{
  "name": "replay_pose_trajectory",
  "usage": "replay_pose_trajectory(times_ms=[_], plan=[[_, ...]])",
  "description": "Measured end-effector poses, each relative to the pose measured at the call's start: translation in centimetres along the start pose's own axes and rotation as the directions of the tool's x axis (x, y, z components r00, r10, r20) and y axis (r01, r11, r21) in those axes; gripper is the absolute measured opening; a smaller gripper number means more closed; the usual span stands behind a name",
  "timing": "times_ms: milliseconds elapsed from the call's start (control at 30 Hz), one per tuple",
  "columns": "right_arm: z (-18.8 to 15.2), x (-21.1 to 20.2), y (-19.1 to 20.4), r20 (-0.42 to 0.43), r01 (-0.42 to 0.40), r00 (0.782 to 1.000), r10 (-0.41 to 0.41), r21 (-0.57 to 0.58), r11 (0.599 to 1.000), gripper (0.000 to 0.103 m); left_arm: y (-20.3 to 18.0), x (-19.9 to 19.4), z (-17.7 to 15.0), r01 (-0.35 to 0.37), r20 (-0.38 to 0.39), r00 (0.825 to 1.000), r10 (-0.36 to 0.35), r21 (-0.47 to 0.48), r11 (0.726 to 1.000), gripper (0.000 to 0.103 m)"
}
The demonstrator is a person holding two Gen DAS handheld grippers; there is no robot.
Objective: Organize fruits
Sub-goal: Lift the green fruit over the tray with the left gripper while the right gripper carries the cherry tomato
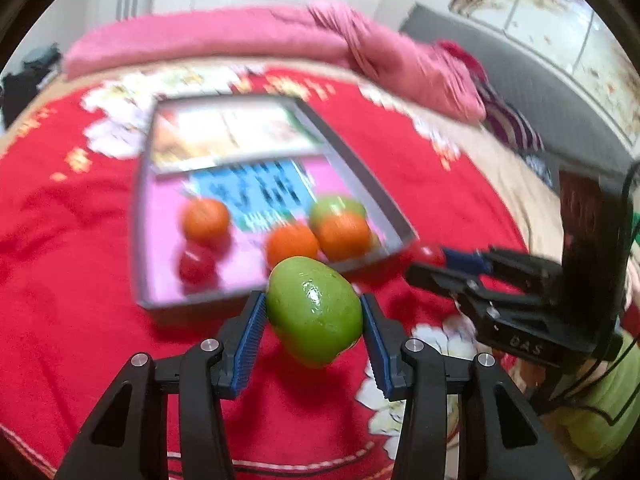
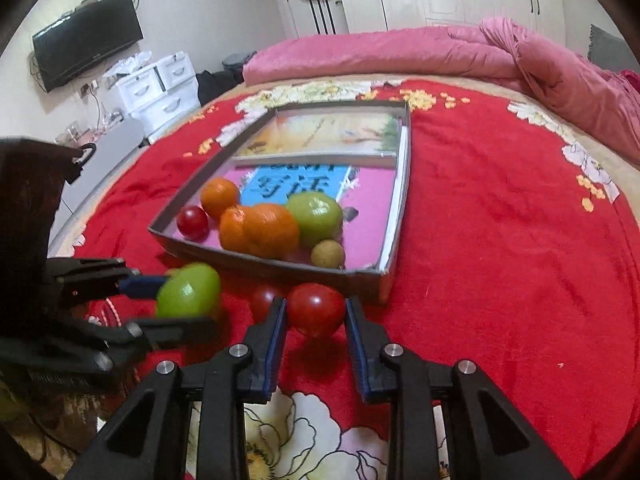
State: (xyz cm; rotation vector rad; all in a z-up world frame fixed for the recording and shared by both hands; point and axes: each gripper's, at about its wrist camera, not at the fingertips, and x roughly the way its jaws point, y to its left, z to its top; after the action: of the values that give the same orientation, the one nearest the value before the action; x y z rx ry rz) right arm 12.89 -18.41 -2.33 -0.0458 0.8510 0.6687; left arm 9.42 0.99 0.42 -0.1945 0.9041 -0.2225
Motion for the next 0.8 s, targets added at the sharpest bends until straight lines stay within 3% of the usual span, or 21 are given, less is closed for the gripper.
replay_pose_trajectory(times_ms=[133, 367, 533, 800], plan=[[0.8, -1.1, 0.2, 0.038, -0.01, 0.999, 0.01, 0.008, 1.0, 0.03, 2.4, -2.1, 1.4, -0.059, 0.082, 0.995, 0.063, -0.045, 0.997, 0.049], [1.9, -1.9, 0.2, 0.077, 0.002, 0.997, -0.003, 0.015, 1.0, 0.03, 6.0, -4.1, 3.0, -0.11, 0.153, 0.98, 0.13, -0.133, 0.985, 0.049], [2.5, -2.0, -0.2, 0.097, 0.022, 0.995, -0.024, 0.023, 0.999, 0.03, 6.3, -3.7, 3.1, -0.098, 0.153, 0.981, 0.119, -0.136, 0.986, 0.049], [3.4, -1.4, -0.3, 0.11, 0.039, 0.993, -0.041, 0.022, 0.999, 0.03, 3.5, -0.3, 2.4, -0.083, 0.091, 0.992, 0.087, -0.04, 0.996, 0.049]])
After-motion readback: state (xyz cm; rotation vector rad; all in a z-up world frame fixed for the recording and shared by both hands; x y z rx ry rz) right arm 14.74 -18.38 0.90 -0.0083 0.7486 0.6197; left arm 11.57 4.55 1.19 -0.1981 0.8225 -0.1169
